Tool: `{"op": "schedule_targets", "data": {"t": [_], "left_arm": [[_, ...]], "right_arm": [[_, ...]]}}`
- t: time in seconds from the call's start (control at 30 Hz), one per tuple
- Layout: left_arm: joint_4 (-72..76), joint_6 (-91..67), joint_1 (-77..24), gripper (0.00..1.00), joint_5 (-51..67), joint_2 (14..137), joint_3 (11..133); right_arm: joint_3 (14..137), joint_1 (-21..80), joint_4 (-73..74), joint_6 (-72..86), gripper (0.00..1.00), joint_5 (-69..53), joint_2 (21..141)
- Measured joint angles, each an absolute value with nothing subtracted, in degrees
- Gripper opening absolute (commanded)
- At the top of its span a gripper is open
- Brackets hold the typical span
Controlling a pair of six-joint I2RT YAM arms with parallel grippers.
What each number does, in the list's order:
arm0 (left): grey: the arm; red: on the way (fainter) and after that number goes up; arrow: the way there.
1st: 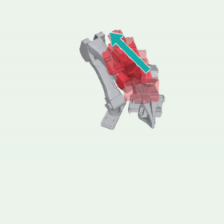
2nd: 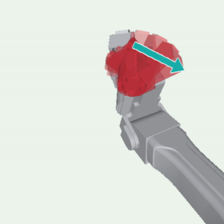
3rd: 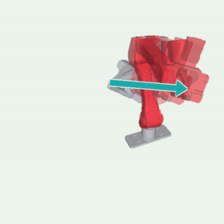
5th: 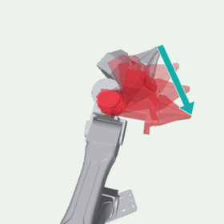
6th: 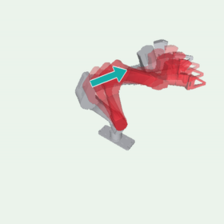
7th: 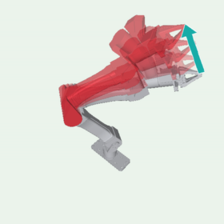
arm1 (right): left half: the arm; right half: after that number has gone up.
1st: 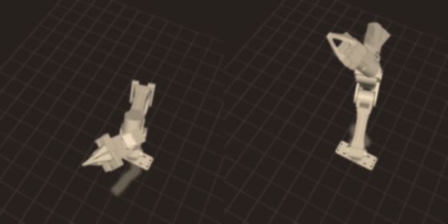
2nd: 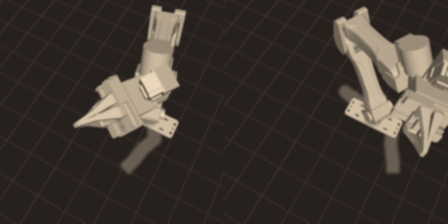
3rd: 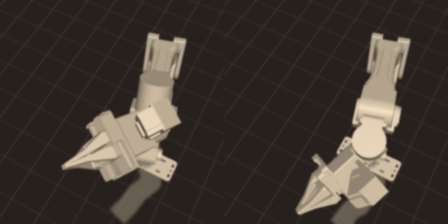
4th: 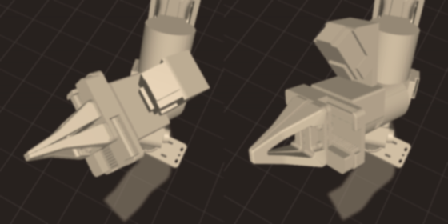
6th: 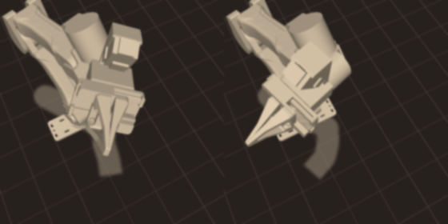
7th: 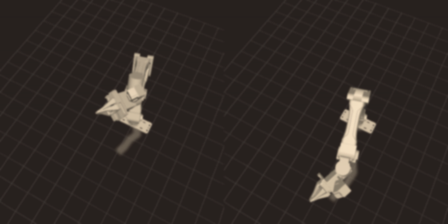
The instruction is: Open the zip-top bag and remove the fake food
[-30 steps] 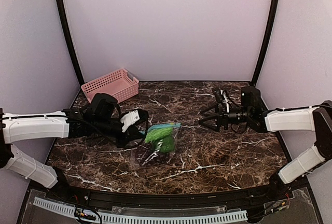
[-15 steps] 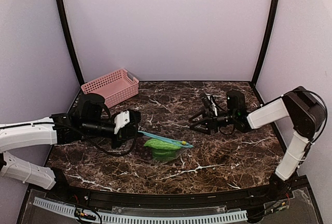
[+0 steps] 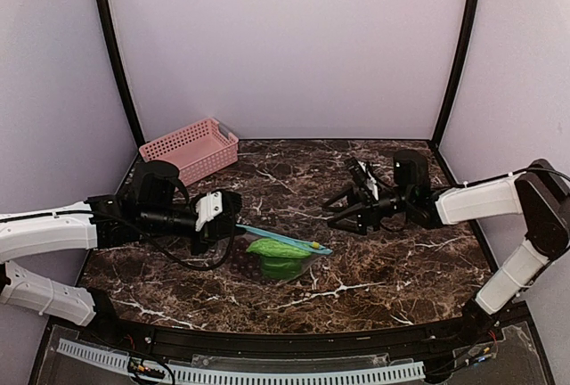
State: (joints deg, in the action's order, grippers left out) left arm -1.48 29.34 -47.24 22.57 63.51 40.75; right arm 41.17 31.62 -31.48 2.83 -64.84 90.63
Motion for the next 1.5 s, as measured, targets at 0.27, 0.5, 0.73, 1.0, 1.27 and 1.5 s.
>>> {"op": "schedule_targets", "data": {"t": [0.27, 0.5, 0.73, 1.0, 1.27, 1.5], "left_arm": [[-2.0, 30.0, -47.3, 0.01, 21.9, 63.5, 40.8], [-2.3, 30.3, -47.3, 0.01, 21.8, 63.5, 40.8], [-2.3, 30.3, -47.3, 0.01, 21.8, 63.5, 40.8], [-2.2, 30.3, -47.3, 0.01, 21.8, 63.7, 40.8], [-2.3, 30.3, -47.3, 0.01, 21.6, 63.7, 40.8], [-2.2, 30.3, -47.3, 0.01, 21.6, 63.7, 40.8]], "right_arm": [[37.4, 33.8, -25.3, 0.4, 0.63, -62.7, 83.2], [35.7, 37.2, -21.7, -2.0, 0.52, -59.6, 83.8], [35.5, 39.7, -20.8, -3.2, 0.46, -57.5, 85.7], [35.0, 40.4, -21.6, -3.7, 0.31, -55.2, 87.8], [34.3, 40.5, -22.3, -3.8, 0.00, -52.7, 89.1], [34.7, 40.5, -21.7, -4.1, 0.08, -52.0, 89.1]]}}
